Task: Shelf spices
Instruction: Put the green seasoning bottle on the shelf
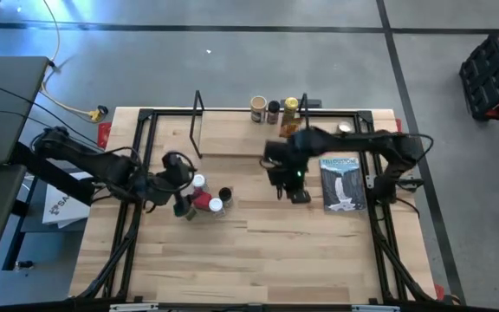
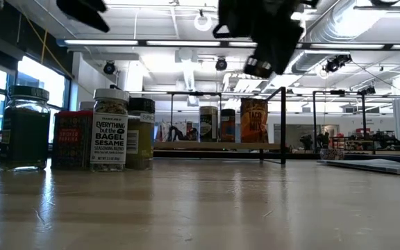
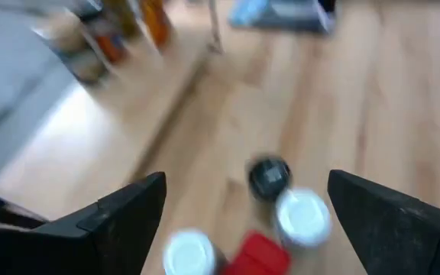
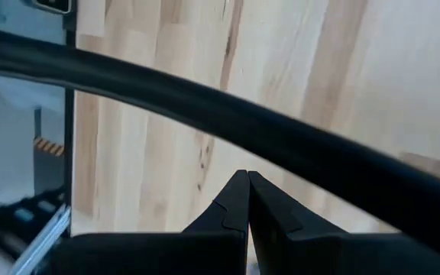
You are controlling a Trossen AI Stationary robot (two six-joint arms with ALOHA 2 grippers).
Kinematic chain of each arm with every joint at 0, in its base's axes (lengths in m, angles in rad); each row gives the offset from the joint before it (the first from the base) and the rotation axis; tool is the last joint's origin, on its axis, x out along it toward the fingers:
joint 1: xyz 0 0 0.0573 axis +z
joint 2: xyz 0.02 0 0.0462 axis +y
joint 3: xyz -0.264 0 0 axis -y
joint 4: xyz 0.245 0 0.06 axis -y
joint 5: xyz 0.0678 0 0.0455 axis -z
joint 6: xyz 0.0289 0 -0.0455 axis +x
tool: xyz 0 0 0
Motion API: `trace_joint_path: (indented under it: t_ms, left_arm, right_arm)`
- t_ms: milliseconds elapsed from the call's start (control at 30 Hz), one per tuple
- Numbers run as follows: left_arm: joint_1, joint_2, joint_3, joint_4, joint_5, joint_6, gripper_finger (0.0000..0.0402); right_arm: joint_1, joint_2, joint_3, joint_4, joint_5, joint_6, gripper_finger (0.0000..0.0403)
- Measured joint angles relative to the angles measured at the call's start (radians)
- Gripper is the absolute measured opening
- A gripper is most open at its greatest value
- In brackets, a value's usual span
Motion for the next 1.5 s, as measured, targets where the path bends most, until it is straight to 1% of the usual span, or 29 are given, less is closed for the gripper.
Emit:
trace_joint_path:
  t_ms: [133,200,267,333,433,500,567,633,700,767,933,1067,1167,1333,1433,1500]
  left_arm:
    - [-0.007,0.000,0.017,-0.096,0.184,-0.058,0.0356]
    - [-0.025,0.007,0.018,-0.143,0.258,-0.125,0.0356]
    - [-0.047,0.020,0.017,-0.218,0.316,-0.219,0.0355]
    - [-0.074,0.042,0.017,-0.300,0.342,-0.306,0.0355]
    - [-0.115,0.094,0.017,-0.405,0.333,-0.439,0.0355]
    - [-0.125,0.128,0.017,-0.435,0.319,-0.524,0.0355]
    - [-0.131,0.164,0.017,-0.428,0.337,-0.541,0.0355]
    - [-0.140,0.196,0.017,-0.420,0.359,-0.496,0.0355]
    - [-0.152,0.226,0.017,-0.421,0.374,-0.396,0.0355]
    - [-0.169,0.255,0.017,-0.430,0.374,-0.290,0.0355]
    - [-0.176,0.301,0.017,-0.487,0.365,-0.079,0.0355]
    - [-0.147,0.307,0.017,-0.493,0.366,0.041,0.0355]
    - [-0.112,0.307,0.017,-0.455,0.376,0.125,0.0355]
    - [-0.056,0.307,0.007,-0.348,0.450,0.245,0.0355]
    - [-0.033,0.308,-0.014,-0.324,0.449,0.310,0.0355]
    - [-0.018,0.308,-0.021,-0.312,0.441,0.326,0.0355]
  right_arm:
    - [0.079,-0.114,-0.236,0.251,0.012,0.174,0.0000]
    - [0.120,-0.167,-0.354,0.381,0.037,0.270,0.0000]
    - [0.159,-0.207,-0.459,0.520,0.080,0.333,0.0000]
    - [0.191,-0.232,-0.553,0.656,0.141,0.378,0.0000]
    - [0.226,-0.242,-0.675,0.932,0.268,0.470,0.0000]
    - [0.241,-0.236,-0.745,1.113,0.343,0.524,0.0000]
    - [0.249,-0.225,-0.800,1.275,0.394,0.563,0.0000]
    - [0.254,-0.216,-0.847,1.403,0.416,0.589,0.0000]
    - [0.255,-0.210,-0.882,1.498,0.418,0.589,0.0000]
    - [0.255,-0.208,-0.907,1.551,0.418,0.588,0.0000]
    - [0.255,-0.208,-0.919,1.569,0.422,0.588,0.0000]
    - [0.255,-0.208,-0.919,1.580,0.499,0.588,0.0000]
    - [0.254,-0.208,-0.919,1.604,0.548,0.589,0.0000]
    - [0.255,-0.208,-0.919,1.636,0.551,0.591,0.0000]
    - [0.255,-0.208,-0.919,1.635,0.550,0.594,0.0000]
    - [0.255,-0.208,-0.919,1.635,0.550,0.614,0.0000]
